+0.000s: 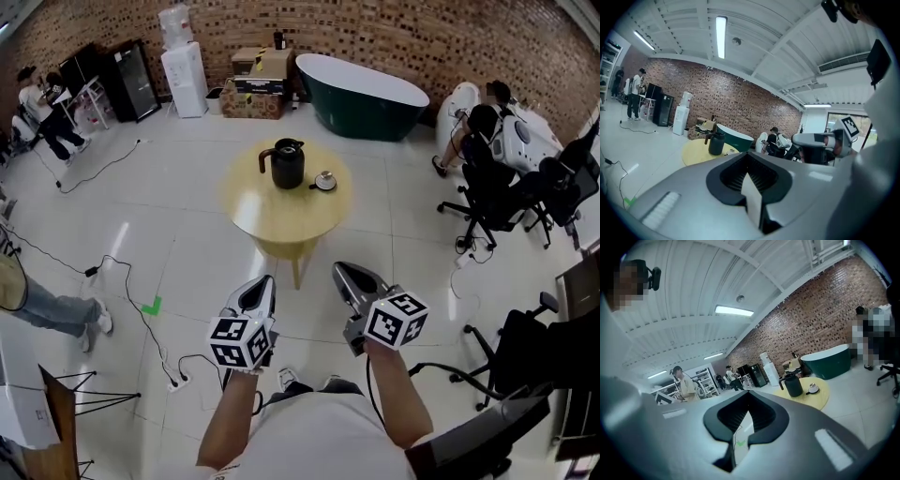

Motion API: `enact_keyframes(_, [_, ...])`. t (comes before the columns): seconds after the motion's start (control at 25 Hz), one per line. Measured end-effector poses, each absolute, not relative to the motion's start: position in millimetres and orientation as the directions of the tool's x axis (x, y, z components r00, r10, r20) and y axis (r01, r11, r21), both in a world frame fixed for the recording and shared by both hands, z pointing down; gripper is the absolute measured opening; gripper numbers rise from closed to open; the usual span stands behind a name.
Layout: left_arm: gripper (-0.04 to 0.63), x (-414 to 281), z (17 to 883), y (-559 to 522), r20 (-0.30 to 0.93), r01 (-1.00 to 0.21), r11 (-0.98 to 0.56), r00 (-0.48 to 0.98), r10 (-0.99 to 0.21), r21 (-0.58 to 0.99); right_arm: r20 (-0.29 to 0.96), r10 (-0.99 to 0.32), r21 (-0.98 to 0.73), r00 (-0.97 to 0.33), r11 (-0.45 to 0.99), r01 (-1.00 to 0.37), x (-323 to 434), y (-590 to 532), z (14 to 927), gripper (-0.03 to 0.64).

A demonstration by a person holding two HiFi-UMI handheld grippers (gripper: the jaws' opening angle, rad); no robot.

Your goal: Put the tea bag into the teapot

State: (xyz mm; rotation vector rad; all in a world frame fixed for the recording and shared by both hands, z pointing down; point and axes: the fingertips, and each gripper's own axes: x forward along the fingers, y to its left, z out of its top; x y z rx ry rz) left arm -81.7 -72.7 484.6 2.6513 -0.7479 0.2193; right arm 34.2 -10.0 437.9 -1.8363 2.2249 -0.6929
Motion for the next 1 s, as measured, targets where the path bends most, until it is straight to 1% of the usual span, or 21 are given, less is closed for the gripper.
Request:
enact_keyframes(0.16, [0.012, -84.2, 478.5, -65.6, 0.242, -0.545, -0.783, 0.837, -0.49, 0.301, 0.179, -0.956, -0.449, -0.234, 0.132, -0.884, 32.6, -2.8, 446.2, 0.002])
enact_keyframes(0.32, [0.012, -84.1, 477.6, -62.3, 0.233, -0.571, -0.767, 0.821, -0.522, 0.292, 0.209, -0.952, -0.408, -0.224, 0.123, -0.905, 38.0, 2.6, 456.0, 0.0])
enact_keyframes(0.44, [0.012, -76.6, 474.3, -59.2, 0.228, -0.579, -0.763, 0.815, -0.533, 0.286, 0.213, -0.96, -0.375, -0.184, 0.094, -0.922, 50.2, 7.0, 461.8, 0.0])
enact_keyframes(0.52, [0.012, -75.3, 469.5, -59.8, 0.221, -0.583, -0.763, 0.812, -0.54, 0.279, 0.213, -0.962, -0.385, -0.173, 0.08, -0.919, 54.5, 6.6, 467.2, 0.0])
enact_keyframes(0.6, [0.012, -77.9, 464.8, -60.8, 0.214, -0.592, -0.758, 0.806, -0.552, 0.274, 0.209, -0.96, -0.404, -0.188, 0.091, -0.91, 51.3, 4.8, 468.9, 0.0])
enact_keyframes(1.0, [0.012, -76.1, 459.5, -54.7, 0.203, -0.615, -0.743, 0.789, -0.58, 0.265, 0.19, -0.954, -0.383, -0.231, 0.145, -0.912, 48.3, 3.2, 459.8, 0.0])
